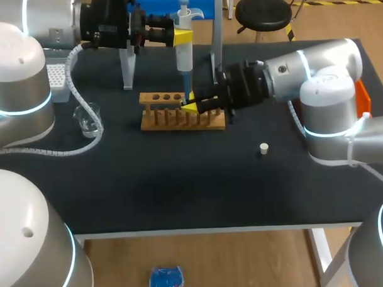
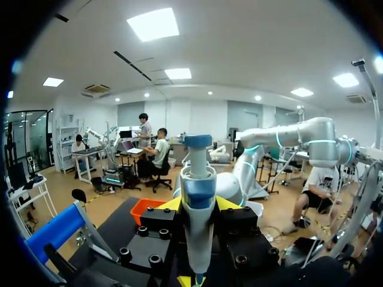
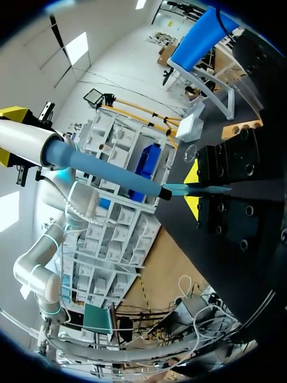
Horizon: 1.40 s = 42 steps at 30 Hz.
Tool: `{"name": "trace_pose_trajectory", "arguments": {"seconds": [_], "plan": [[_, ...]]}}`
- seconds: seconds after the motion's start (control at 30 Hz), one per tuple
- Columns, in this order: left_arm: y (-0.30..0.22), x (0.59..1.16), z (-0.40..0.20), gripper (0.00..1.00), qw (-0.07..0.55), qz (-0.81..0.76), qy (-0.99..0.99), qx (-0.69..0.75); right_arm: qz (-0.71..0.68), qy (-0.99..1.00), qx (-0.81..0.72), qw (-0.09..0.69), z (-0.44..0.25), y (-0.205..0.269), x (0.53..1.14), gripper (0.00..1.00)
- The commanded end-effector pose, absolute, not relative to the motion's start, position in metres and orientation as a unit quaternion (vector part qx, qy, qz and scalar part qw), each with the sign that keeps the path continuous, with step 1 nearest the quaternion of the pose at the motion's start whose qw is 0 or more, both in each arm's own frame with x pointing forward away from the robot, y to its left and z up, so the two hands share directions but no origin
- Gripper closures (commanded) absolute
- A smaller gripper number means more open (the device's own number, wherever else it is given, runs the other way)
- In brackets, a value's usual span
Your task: Invert the test tube, pick up the pipette, mount the tip to pipette, aspirate from beaker and dispense into the tube, eject the tip, return the pipette, and cap with the stopper.
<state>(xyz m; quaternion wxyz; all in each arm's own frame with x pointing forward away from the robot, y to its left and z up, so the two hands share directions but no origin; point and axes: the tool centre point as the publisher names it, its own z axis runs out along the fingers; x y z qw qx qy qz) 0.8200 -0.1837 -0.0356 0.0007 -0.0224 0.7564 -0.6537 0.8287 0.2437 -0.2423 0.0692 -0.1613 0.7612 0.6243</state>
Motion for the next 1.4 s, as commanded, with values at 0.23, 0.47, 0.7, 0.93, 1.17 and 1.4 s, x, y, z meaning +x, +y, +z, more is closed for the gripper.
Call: {"name": "trace_pose_trajectory", "arguments": {"seconds": [0.23,0.47,0.7,0.93,1.17,1.4], "plan": [[-0.1829,0.8208,-0.0349,1.0,-0.001,-0.653,0.757,-0.021,0.625,0.761,-0.158,0.071,-0.2438,0.2401,0.8275,1.0],[-0.1829,0.8208,-0.0349,1.0,-0.001,-0.653,0.757,-0.021,0.625,0.761,-0.157,0.071,-0.2443,0.2396,0.8274,1.0],[-0.1829,0.8208,-0.0349,1.0,-0.001,-0.653,0.757,-0.021,0.625,0.761,-0.156,0.072,-0.2461,0.239,0.8286,1.0],[-0.1829,0.8208,-0.0349,1.0,-0.001,-0.653,0.757,-0.021,0.626,0.761,-0.154,0.072,-0.2456,0.2382,0.8291,1.0],[-0.1829,0.8208,-0.0349,1.0,-0.001,-0.653,0.757,-0.021,0.631,0.757,-0.156,0.072,-0.2408,0.2404,0.8281,1.0],[-0.1829,0.8208,-0.0349,1.0,-0.001,-0.653,0.757,-0.021,0.634,0.753,-0.162,0.069,-0.2411,0.2386,0.8243,1.0]]}}
